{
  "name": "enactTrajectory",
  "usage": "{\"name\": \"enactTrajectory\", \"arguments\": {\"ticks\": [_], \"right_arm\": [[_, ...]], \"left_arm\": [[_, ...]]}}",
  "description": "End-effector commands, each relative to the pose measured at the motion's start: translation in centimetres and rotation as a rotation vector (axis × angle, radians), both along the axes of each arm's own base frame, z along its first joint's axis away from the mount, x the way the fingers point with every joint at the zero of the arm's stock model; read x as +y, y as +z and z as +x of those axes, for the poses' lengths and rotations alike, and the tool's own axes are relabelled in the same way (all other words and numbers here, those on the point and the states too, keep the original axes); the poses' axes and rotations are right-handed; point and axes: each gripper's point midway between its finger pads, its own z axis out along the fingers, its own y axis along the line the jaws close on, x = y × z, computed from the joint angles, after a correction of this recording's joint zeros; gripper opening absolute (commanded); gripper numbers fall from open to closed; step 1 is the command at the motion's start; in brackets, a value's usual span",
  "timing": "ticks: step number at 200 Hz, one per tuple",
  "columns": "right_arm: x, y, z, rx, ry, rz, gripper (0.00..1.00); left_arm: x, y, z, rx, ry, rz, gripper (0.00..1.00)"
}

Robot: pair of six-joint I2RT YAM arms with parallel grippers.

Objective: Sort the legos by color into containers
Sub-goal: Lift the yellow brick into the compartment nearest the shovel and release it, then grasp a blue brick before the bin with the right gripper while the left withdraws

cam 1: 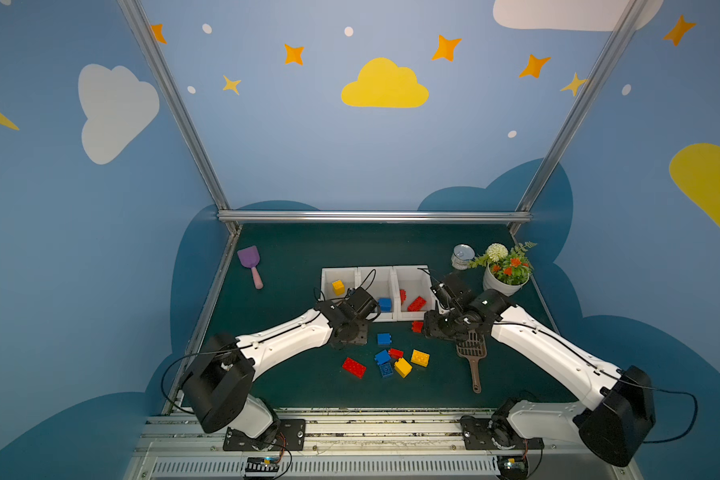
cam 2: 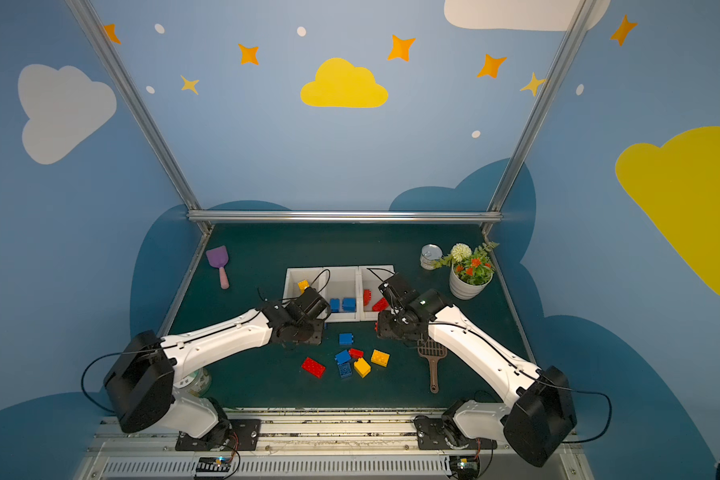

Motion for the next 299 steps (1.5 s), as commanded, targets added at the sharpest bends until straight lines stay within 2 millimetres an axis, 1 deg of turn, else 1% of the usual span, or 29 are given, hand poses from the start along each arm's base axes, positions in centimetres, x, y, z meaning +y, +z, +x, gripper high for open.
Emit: {"name": "enactTrajectory", "arguments": {"ticks": [1,25,43,56,74,101,151,184,194,212,256,278,299], "right_arm": [[-0.3,-0.5,-0.2,0.014,-0.015,-0.009,0.61],[0.4,-0.1,0.5,0.013,-0.013,-0.001,0.61],[1.0,0.4,0.8,0.005,-0.005,0.011,0.61],[1.0,0.4,0.9,0.000,-0.004,0.009,0.61],[0.8,0.0,0.7,0.010,-0.008,0.001,0.61],[0.6,-0.6,0.4,0.032,-0.009,-0.009,0.61],[1.2,0.5,1.2,0.008,-0.003,-0.003,0.61],[1.4,-0.2,1.0,0.028,-0.004,-0.003,0.61],[1.4,-0.2,0.9,0.029,-0.005,-0.002,0.61],[1.3,-0.1,0.9,0.026,-0.007,-0.004,0.61],[1.4,0.5,1.1,0.010,-0.001,-0.002,0.61],[1.6,0.4,1.2,0.017,0.002,-0.001,0.61],[1.7,0.3,1.1,0.019,0.005,0.000,0.61]], "left_arm": [[1.8,2.3,1.4,-0.076,0.048,0.034,0.43],[2.9,4.4,3.9,-0.141,0.069,0.009,0.44],[3.9,5.3,5.7,-0.165,0.081,0.004,0.44],[4.6,5.4,6.9,-0.168,0.088,0.007,0.44],[5.4,4.8,8.3,-0.151,0.101,0.003,0.44],[6.0,4.0,9.7,-0.128,0.109,0.008,0.44],[5.8,3.1,10.5,-0.100,0.110,-0.003,0.45],[6.0,2.6,10.7,-0.090,0.106,0.008,0.49],[6.1,2.6,10.7,-0.092,0.110,0.004,0.51],[6.1,2.7,10.6,-0.093,0.111,0.000,0.54],[6.4,3.2,10.2,-0.103,0.117,-0.003,0.59],[6.6,3.3,9.7,-0.100,0.120,-0.009,0.59],[6.6,2.9,8.7,-0.087,0.115,-0.028,0.60]]}}
